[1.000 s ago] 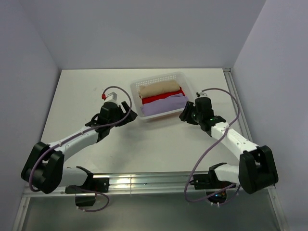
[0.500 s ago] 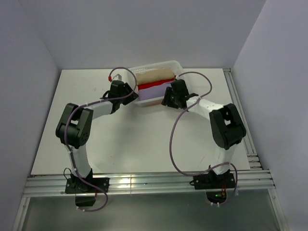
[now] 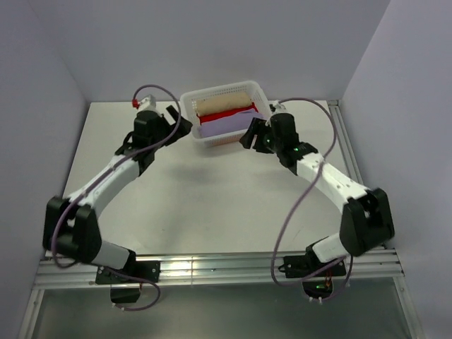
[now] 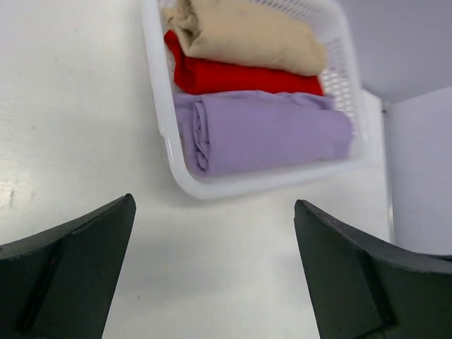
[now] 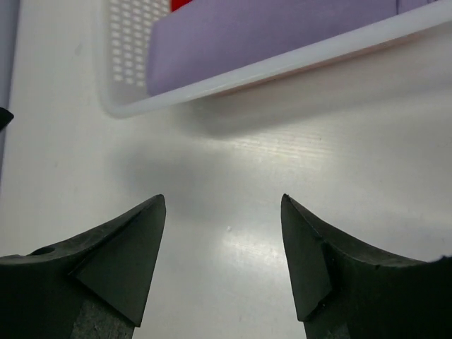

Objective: Roll the t-shirts
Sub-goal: Place the rolled tshirt into the container

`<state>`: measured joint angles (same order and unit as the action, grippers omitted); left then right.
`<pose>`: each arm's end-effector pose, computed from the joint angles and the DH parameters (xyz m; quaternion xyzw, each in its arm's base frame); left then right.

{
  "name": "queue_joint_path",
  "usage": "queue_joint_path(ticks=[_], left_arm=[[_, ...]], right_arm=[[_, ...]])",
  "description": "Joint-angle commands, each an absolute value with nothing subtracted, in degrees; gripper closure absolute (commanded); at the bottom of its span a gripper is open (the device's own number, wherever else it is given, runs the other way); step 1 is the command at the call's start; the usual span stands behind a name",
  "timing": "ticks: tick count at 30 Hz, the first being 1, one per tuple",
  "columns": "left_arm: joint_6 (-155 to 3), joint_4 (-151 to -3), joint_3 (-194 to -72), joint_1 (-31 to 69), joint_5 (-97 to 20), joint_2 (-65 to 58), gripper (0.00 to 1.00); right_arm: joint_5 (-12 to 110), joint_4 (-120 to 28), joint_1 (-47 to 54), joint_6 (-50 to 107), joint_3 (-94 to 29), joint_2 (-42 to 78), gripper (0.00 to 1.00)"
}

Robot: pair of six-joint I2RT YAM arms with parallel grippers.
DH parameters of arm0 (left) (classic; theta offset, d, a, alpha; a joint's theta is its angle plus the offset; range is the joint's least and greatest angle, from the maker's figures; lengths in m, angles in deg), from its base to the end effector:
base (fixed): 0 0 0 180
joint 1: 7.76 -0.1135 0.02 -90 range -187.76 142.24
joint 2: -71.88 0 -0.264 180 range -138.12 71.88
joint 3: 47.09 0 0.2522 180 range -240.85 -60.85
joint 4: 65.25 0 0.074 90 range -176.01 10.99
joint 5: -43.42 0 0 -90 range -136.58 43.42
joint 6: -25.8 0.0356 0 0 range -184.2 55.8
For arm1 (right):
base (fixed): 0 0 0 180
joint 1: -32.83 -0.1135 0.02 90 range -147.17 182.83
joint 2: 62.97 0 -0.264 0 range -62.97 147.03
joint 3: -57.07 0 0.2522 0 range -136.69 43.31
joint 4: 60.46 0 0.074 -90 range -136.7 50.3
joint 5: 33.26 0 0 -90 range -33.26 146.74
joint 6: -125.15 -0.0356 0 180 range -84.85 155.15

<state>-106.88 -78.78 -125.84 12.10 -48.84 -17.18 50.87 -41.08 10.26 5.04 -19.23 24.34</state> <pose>0.3428 -0.1223 0.2880 -0.1763 0.8191 -0.2691 0.4750 0.3214 0.1375 0.2737 0.0316 0.8664 0.2601 0.4251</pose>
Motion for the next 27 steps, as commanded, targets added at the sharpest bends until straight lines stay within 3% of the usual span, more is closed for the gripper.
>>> queue_joint_path(ticks=[1, 7, 16, 21, 27], left_arm=[[-106.5, -79.5, -117.6, 12.3, -49.4, -5.1, 0.0], [-104.8, -73.7, -95.2, 12.8, -47.0, 17.4, 0.01], [-100.9, -78.8, -83.4, 12.8, -50.9, 39.8, 0.01], [-100.6, -78.2, -77.7, 12.8, -49.3, 47.0, 0.01], [-102.3, -76.4, -71.3, 12.8, -48.4, 54.4, 0.01]], right_arm=[[50.1, -42.6, 9.5, 7.1, -13.9, 11.9, 0.26], [53.8, -45.5, 9.0, 8.1, 1.0, -7.5, 0.26], [63.5, -50.7, 8.8, 8.4, 21.8, -35.5, 0.22], [66.1, -51.8, 8.9, 9.3, 29.5, -45.0, 0.21], [66.2, -49.6, 8.9, 8.6, 30.7, -47.0, 0.21]])
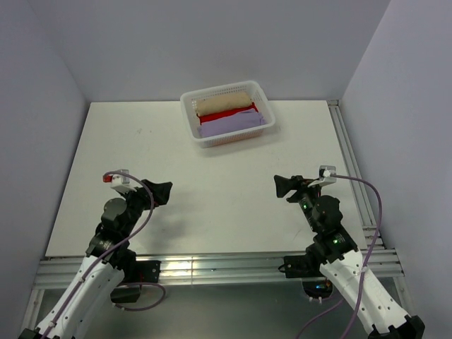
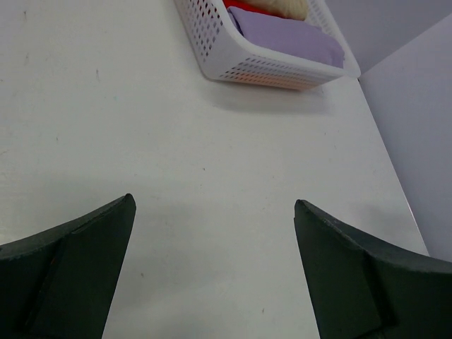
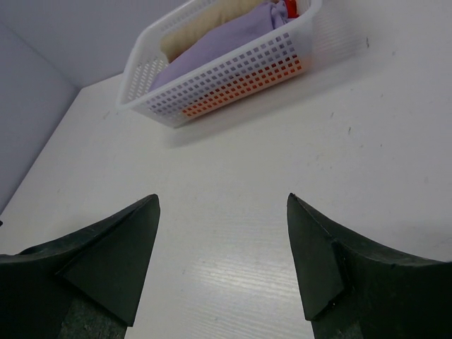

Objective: Roll the t-shirts
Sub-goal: Place the rolled tshirt into the container

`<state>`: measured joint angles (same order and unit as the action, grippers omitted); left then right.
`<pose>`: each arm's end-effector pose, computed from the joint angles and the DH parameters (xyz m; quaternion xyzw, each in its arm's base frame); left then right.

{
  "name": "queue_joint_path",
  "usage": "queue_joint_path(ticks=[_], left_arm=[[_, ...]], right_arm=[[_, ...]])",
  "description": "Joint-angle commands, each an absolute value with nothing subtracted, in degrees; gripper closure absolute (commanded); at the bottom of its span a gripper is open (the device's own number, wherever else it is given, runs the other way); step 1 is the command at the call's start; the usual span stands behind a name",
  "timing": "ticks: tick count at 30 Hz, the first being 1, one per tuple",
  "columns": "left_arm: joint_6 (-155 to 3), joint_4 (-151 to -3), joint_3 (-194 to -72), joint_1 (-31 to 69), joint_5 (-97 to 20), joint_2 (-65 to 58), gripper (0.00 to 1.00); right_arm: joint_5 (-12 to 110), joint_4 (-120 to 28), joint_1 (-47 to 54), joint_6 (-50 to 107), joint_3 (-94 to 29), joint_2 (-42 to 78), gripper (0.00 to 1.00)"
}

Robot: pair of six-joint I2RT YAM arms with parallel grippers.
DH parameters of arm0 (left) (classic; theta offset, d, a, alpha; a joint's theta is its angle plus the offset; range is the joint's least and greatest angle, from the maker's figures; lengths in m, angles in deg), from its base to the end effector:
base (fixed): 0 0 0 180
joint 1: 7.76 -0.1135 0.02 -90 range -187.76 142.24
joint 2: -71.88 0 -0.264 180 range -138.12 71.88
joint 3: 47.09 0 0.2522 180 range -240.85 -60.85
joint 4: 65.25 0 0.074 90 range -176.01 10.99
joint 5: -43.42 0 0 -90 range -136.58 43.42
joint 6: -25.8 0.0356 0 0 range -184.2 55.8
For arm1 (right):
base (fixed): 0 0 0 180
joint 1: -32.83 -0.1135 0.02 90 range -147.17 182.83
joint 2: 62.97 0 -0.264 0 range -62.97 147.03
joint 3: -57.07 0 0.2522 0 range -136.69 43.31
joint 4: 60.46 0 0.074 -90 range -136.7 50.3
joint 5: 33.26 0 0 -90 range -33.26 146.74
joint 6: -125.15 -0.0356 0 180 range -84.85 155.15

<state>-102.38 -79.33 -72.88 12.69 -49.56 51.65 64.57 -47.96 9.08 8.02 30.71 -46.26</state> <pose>0.1240 -0.0443 0.2130 -0.1335 0.7458 -0.3022 0.5785 0.1163 0.0459 0.2263 0.0684 0.7211 0.2507 0.6423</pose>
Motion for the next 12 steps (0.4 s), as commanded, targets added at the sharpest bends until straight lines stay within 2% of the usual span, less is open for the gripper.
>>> queue_joint_path(ticks=[1, 12], left_arm=[[-102.5, -76.5, -71.1, 12.8, -48.8, 54.9, 0.01], [-102.2, -76.9, -72.8, 12.8, -50.0, 50.7, 0.01]], right_arm=[[66.3, -48.9, 8.9, 8.6, 30.6, -47.0, 0.21], [66.2, -47.8, 8.8, 7.5, 31.9, -49.1, 0.23]])
